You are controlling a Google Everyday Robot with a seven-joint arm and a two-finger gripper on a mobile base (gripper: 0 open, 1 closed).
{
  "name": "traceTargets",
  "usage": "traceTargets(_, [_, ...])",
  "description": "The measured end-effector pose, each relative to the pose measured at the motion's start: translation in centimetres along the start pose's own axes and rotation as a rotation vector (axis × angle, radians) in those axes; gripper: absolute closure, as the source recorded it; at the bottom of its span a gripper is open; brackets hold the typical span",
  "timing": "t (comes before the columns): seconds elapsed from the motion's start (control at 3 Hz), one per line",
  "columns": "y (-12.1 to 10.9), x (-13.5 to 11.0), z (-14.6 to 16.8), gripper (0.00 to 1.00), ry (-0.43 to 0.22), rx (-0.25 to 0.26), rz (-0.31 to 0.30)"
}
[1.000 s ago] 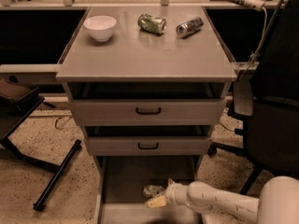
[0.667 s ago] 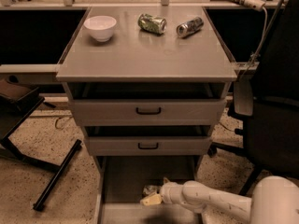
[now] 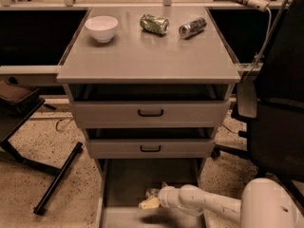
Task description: Pick 7up can from bottom drawer and place on counter
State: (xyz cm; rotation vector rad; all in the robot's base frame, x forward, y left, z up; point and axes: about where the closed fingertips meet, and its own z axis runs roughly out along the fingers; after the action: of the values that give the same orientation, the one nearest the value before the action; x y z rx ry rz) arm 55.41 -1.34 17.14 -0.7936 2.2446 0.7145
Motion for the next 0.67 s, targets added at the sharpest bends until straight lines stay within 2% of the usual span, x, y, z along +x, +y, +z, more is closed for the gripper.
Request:
traceTargets(0.33, [-1.21, -1.27, 1.33, 0.0, -0.01, 0.024, -0.024])
traceTargets(0.67, [-2.0, -1.51, 2.18, 0.0, -0.015, 0.038, -0.042])
